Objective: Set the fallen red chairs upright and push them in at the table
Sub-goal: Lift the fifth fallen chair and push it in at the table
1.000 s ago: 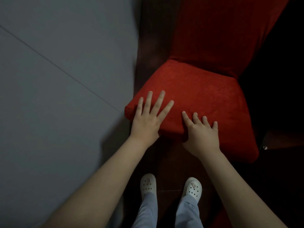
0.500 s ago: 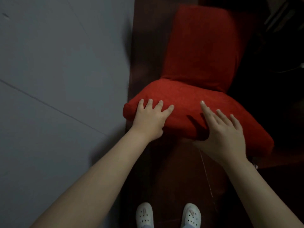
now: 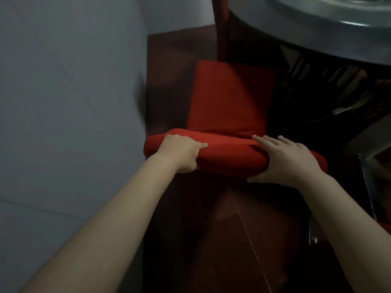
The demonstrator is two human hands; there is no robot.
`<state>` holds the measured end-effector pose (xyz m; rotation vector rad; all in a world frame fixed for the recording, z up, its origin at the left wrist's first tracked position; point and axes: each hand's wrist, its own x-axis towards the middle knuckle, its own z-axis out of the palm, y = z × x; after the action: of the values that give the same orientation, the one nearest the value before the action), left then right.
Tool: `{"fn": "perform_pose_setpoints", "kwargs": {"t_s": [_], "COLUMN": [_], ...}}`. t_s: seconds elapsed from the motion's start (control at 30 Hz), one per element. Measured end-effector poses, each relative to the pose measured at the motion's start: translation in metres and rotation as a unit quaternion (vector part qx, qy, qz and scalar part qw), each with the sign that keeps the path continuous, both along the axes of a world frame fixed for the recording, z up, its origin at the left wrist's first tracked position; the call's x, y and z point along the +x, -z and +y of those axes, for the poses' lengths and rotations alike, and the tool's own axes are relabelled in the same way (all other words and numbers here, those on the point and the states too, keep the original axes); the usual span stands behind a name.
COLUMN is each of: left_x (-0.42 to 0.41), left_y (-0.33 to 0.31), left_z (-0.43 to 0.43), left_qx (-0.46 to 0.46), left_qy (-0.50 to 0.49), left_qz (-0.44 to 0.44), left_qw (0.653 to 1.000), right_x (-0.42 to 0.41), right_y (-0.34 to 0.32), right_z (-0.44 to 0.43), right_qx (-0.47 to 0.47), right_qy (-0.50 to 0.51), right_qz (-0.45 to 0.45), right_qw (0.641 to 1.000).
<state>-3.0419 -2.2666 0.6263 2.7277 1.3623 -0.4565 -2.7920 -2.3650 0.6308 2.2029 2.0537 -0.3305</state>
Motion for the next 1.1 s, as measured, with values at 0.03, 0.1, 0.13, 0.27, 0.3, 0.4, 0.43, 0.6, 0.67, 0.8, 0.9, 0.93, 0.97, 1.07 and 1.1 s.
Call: {"fn": "perform_pose_setpoints", "kwargs": {"t_s": [0.03, 0.1, 0.13, 0.27, 0.3, 0.4, 0.43, 0.6, 0.67, 0.8, 0.9, 0.93, 0.97, 1.07, 1.1], "left_x": [0.002, 0.007, 0.009, 0.015, 0.017, 0.019, 0.021, 0.034, 0.041, 0.053, 0.058, 0.060, 0.061, 0.064, 0.063], "left_y": [-0.005, -0.014, -0.019, -0.030, -0.033, -0.041, -0.043, -0.069, -0.078, -0.087, -0.094, -0.097, -0.099, -0.104, -0.104], "left_z": [0.006, 0.016, 0.021, 0.033, 0.036, 0.045, 0.049, 0.083, 0.099, 0.123, 0.138, 0.142, 0.146, 0.151, 0.152], "left_qx": [-0.006, -0.014, -0.021, -0.034, -0.041, -0.052, -0.058, -0.053, -0.051, -0.062, -0.074, -0.077, -0.079, -0.088, -0.092], "left_qy": [0.006, 0.015, 0.018, 0.023, 0.026, 0.040, 0.042, 0.039, 0.023, -0.001, 0.001, 0.002, 0.006, 0.016, 0.020], "left_qz": [0.000, 0.002, 0.003, -0.002, 0.001, 0.009, 0.008, 0.009, 0.007, 0.001, 0.000, -0.001, -0.003, -0.003, -0.004], "left_qw": [1.000, 1.000, 1.000, 0.999, 0.999, 0.998, 0.997, 0.998, 0.998, 0.998, 0.997, 0.997, 0.997, 0.996, 0.996], "right_x": [0.004, 0.008, 0.008, 0.010, 0.010, 0.013, 0.015, 0.026, 0.033, 0.048, 0.055, 0.056, 0.056, 0.058, 0.057], "right_y": [-0.004, -0.010, -0.014, -0.025, -0.026, -0.029, -0.031, -0.048, -0.054, -0.062, -0.073, -0.078, -0.081, -0.089, -0.090], "right_z": [0.006, 0.017, 0.023, 0.039, 0.041, 0.049, 0.051, 0.085, 0.099, 0.122, 0.141, 0.147, 0.152, 0.159, 0.159], "right_qx": [-0.006, 0.002, 0.003, -0.013, -0.015, -0.008, -0.002, 0.021, 0.056, 0.063, -0.018, -0.050, -0.073, -0.076, -0.069], "right_qy": [-0.008, -0.013, -0.009, 0.008, 0.010, 0.010, 0.011, 0.000, -0.006, -0.016, -0.024, -0.023, -0.025, -0.036, -0.035], "right_qz": [-0.004, 0.002, 0.009, 0.026, 0.023, 0.018, 0.013, 0.001, -0.032, -0.035, 0.005, 0.016, 0.021, 0.013, 0.016], "right_qw": [1.000, 1.000, 1.000, 1.000, 1.000, 1.000, 1.000, 1.000, 0.998, 0.997, 1.000, 0.998, 0.997, 0.996, 0.997]}}
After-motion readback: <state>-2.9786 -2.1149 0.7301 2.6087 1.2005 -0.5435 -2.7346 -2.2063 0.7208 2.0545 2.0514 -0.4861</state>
